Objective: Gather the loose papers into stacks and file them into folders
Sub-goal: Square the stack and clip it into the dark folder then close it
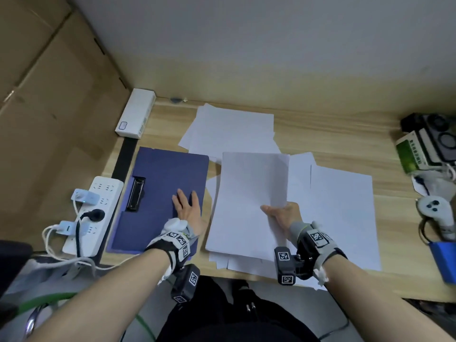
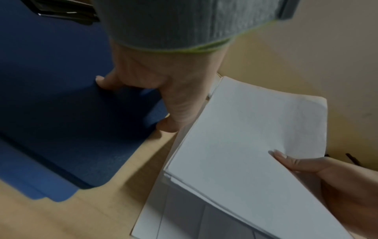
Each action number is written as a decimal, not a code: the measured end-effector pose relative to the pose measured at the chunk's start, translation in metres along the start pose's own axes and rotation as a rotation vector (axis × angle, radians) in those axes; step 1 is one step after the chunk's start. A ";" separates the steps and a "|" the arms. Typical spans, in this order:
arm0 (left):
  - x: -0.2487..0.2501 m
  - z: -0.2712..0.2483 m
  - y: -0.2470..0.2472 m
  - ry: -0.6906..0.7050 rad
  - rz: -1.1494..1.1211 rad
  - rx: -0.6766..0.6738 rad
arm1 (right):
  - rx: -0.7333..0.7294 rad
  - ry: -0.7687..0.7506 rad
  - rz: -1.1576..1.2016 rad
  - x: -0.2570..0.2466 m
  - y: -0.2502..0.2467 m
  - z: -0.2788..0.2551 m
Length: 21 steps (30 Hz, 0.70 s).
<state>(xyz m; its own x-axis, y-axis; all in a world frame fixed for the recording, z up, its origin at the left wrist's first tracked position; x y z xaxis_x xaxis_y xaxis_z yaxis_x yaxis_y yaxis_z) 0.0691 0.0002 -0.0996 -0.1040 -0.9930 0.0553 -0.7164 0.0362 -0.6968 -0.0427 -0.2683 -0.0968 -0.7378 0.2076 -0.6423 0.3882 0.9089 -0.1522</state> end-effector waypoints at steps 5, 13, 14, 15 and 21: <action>0.018 -0.010 -0.013 -0.021 -0.045 -0.002 | 0.000 -0.003 -0.021 -0.008 -0.002 -0.004; 0.010 -0.074 -0.115 0.229 0.049 0.131 | -0.082 -0.036 -0.022 -0.040 0.041 0.001; 0.001 -0.082 -0.130 0.230 0.056 0.148 | -0.103 -0.038 -0.029 -0.046 0.053 0.001; -0.009 -0.090 -0.143 0.223 0.056 0.150 | -0.125 -0.037 -0.041 -0.051 0.065 0.002; -0.080 -0.115 -0.185 0.051 0.033 0.197 | -0.218 -0.058 -0.094 -0.076 0.130 0.002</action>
<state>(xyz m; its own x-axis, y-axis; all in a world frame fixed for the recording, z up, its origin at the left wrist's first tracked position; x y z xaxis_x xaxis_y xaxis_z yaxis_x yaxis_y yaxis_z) 0.1310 0.0859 0.1070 -0.1640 -0.9844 0.0630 -0.5636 0.0411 -0.8250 0.0648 -0.1663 -0.0690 -0.7297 0.1029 -0.6760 0.1863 0.9811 -0.0519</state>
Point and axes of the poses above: each hand's wrist, its own z-axis towards the middle knuckle, its own y-axis out of the palm, x = y × z, the point moved 6 cm from there along z, towards the middle knuckle, and after that the axes turned 9 degrees about -x, right-handed, at the moved point
